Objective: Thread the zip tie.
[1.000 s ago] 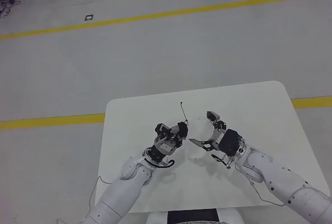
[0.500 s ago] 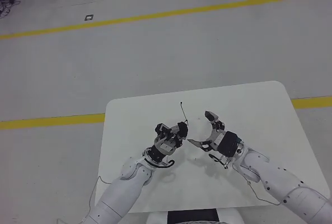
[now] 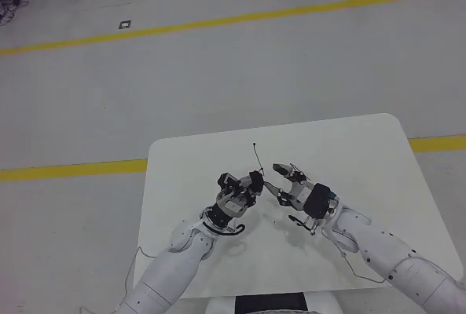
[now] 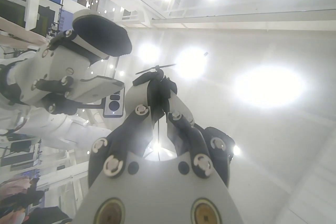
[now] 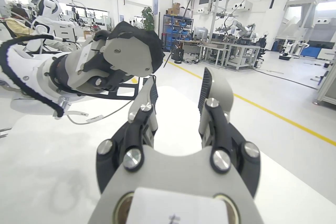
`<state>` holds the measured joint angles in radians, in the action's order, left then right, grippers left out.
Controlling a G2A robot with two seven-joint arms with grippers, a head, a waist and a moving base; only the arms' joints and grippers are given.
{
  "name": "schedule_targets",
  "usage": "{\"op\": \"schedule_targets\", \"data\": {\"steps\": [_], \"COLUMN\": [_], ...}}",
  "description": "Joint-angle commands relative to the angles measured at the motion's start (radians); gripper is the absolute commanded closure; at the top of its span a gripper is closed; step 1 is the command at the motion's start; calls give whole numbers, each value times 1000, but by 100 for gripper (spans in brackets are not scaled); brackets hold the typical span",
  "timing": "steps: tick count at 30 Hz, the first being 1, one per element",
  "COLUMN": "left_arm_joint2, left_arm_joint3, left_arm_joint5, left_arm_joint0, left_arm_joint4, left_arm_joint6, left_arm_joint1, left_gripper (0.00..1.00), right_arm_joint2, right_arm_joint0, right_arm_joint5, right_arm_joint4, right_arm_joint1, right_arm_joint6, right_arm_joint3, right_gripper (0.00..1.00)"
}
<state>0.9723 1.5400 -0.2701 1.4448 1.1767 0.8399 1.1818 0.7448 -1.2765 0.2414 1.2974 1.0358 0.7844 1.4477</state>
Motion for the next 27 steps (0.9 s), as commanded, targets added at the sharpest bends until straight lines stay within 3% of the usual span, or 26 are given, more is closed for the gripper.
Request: {"op": "schedule_targets", "data": {"steps": [1, 7, 19, 22, 27], "left_arm_joint2": [0, 0, 0, 0, 0], "left_arm_joint3": [0, 0, 0, 0, 0], "left_arm_joint5": [0, 0, 0, 0, 0], "left_arm_joint0": [0, 0, 0, 0, 0], "left_arm_joint4": [0, 0, 0, 0, 0], "left_arm_joint6": [0, 0, 0, 0, 0], "left_arm_joint1": [0, 0, 0, 0, 0], "left_gripper": [100, 100, 100, 100, 100], "right_arm_joint2": [-2, -3, 14, 21, 31], "right_arm_joint0": [4, 13, 6, 3, -3], "right_arm_joint5": [4, 11, 19, 22, 30], "right_arm_joint4": [2, 18, 56, 65, 82], "right_arm_joint1": [6, 22, 40, 43, 48], "right_arm_joint6": [1, 15, 30, 31, 31], "right_arm_joint3": [-6, -14, -18, -16, -11], "right_gripper": [70, 69, 86, 87, 80]}}
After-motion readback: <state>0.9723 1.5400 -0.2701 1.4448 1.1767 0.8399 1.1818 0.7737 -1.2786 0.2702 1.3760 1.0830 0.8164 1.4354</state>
